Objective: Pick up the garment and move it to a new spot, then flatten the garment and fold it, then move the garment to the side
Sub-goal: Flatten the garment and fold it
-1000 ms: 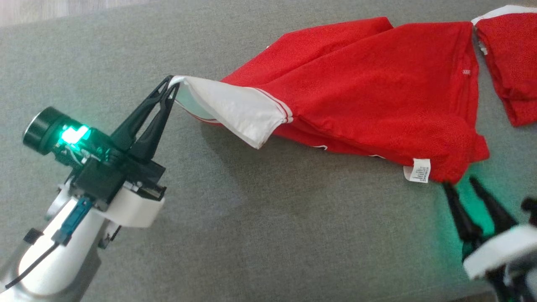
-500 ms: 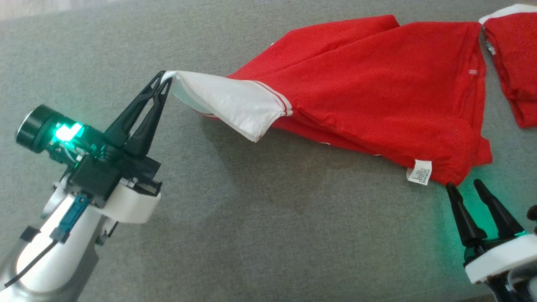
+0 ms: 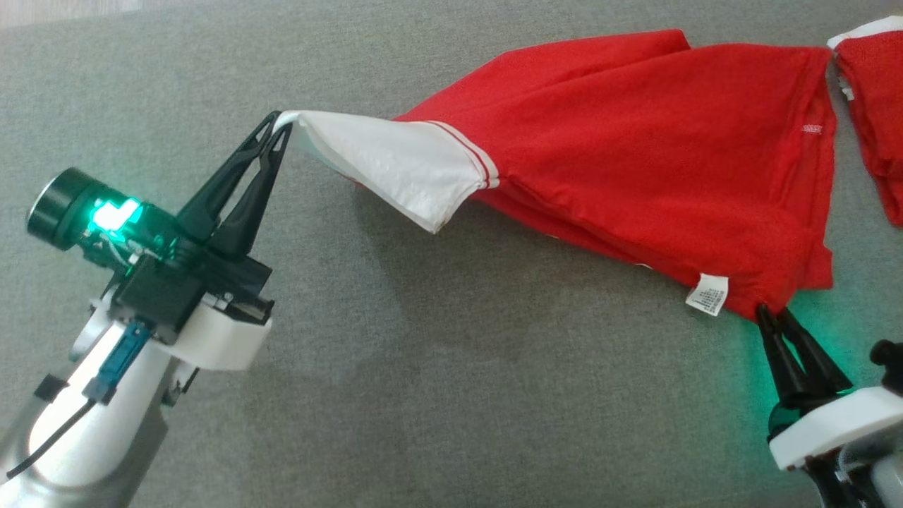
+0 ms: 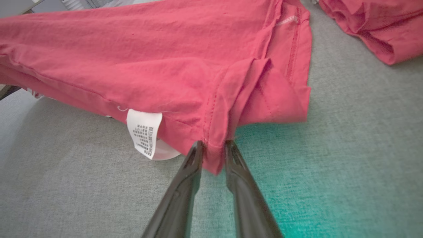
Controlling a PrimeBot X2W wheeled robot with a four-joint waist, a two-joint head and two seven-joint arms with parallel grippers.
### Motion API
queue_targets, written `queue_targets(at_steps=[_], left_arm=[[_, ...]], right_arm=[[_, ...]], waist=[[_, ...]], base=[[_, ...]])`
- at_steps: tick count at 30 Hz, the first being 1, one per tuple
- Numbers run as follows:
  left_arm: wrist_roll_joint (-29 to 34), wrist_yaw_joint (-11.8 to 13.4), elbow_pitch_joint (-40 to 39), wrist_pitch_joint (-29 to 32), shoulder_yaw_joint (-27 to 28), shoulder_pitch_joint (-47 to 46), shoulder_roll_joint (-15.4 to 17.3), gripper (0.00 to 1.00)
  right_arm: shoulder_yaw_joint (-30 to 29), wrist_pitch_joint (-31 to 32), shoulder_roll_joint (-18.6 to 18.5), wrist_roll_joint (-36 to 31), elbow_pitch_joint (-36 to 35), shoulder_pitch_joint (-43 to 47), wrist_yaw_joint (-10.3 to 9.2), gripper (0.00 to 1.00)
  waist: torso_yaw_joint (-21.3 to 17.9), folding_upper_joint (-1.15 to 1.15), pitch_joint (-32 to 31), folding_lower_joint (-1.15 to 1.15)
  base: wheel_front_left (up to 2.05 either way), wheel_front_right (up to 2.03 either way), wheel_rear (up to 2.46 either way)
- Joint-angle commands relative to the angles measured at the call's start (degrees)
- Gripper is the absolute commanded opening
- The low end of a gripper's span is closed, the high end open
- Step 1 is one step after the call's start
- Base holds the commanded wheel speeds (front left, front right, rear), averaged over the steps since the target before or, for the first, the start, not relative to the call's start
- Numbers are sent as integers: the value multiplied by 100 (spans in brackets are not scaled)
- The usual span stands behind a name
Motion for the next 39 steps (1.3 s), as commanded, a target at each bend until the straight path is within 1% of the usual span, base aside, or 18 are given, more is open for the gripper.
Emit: queue_targets(at_steps=[1, 2, 3, 4, 11, 13, 18, 22, 24, 27, 31, 35, 39], left_arm=[[62, 11, -176, -22, 314, -201, 146, 0], [66, 1, -177, -22, 326, -190, 141, 0], [66, 1, -177, -22, 326, -190, 141, 0], [68, -5, -174, -22, 330, -187, 137, 0], [90, -37, -143, -22, 360, -153, 111, 0], [110, -30, -173, -22, 389, -140, 119, 0], [53, -20, -478, -22, 587, -103, 180, 0], [-107, -123, -871, -23, 839, -218, 341, 0], [-248, -237, -1060, 6, 965, -360, 456, 0], [-428, -418, -1389, 209, 1111, -736, 653, 0], [-661, -597, -1771, 555, 1237, -1426, 885, 0], [-1026, -684, -1948, 867, 1361, -2159, 980, 0], [-1640, -715, -1661, 1214, 1499, -2862, 843, 0]], right_arm=[[66, -54, -148, 27, -130, -1, -4, 27], [97, -60, -148, 37, -134, -10, -4, 11], [97, -60, -148, 37, -134, -10, -4, 11], [109, -63, -149, 45, -131, -15, -4, 0], [162, -176, -214, 54, -163, -31, -4, 0], [63, -274, -282, 36, -265, -20, -4, 0], [-638, -448, -569, -60, -945, -50, -4, 0], [-1270, -176, -851, -258, -1745, -243, -4, 0], [-1518, 64, -1035, -314, -2075, -441, -4, 0], [-1768, 423, -1334, -349, -2463, -864, -4, 0], [-1994, 762, -1712, -369, -2702, -1572, -4, 0], [-2033, 893, -2004, -425, -2578, -2399, -4, 0], [-1807, 905, -2242, -385, -2149, -3277, -4, 0]], waist=[[-5, 0, -2, 0], [-9, 0, -8, 0], [-9, 0, -8, 0], [-10, 0, -11, 0], [-35, 0, -75, 0], [-52, 0, -124, 0], [-159, 0, -351, 0], [-262, 0, -600, 0], [-307, 0, -719, 0], [-339, 0, -859, 0], [-323, 0, -966, 0], [-301, 0, -1018, 0], [-221, 0, -992, 0]], base=[[0, 0, 0], [0, 0, 0], [0, 0, 0], [0, 0, 0], [0, 0, 0], [0, 0, 0], [0, 0, 0], [0, 0, 0], [0, 0, 0], [0, 0, 0], [0, 0, 0], [0, 0, 0], [0, 0, 0]])
